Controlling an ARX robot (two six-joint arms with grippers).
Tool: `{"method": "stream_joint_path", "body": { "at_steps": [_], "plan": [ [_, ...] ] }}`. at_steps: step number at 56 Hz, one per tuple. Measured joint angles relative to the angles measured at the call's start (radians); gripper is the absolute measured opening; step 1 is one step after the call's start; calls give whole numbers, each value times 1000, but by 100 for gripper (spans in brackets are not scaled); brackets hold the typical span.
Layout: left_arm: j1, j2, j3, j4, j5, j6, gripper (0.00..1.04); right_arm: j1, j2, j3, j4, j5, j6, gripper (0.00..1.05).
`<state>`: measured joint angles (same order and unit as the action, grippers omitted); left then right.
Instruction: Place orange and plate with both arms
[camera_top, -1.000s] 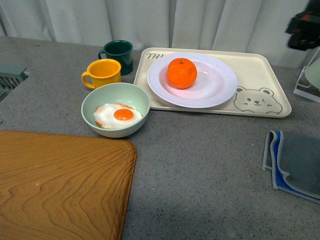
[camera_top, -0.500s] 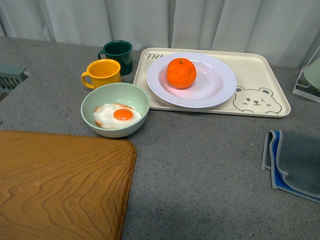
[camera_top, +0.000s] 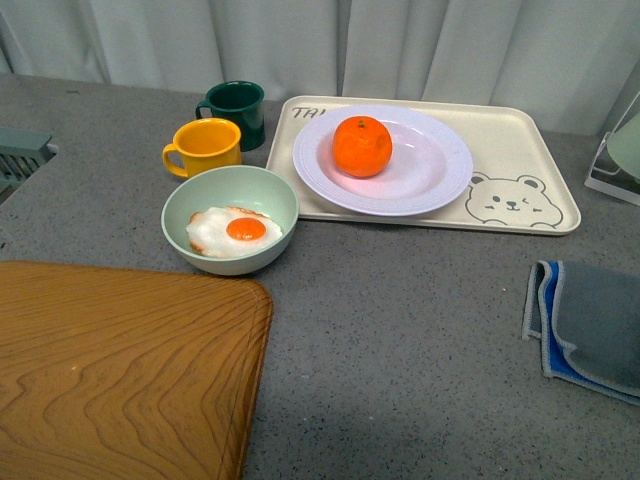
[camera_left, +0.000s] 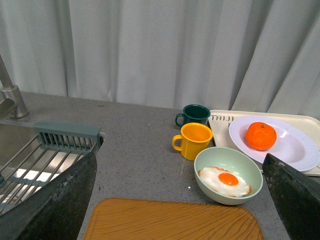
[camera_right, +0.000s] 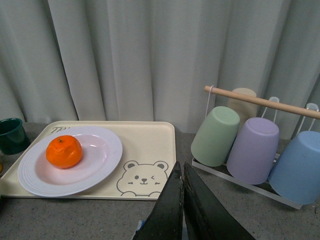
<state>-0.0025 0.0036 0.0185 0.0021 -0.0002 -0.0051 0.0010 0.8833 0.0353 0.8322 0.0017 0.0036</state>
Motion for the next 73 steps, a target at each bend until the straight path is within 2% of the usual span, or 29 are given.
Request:
{"method": "stream_joint_path", "body": {
  "at_steps": [31,73],
  "plan": [
    [0,0,0,0,0,0,98,0,-423,-30,-374,0,0,1],
    [0,0,0,0,0,0,98,0,-690,-30,-635,-1,0,1]
  ]
}}
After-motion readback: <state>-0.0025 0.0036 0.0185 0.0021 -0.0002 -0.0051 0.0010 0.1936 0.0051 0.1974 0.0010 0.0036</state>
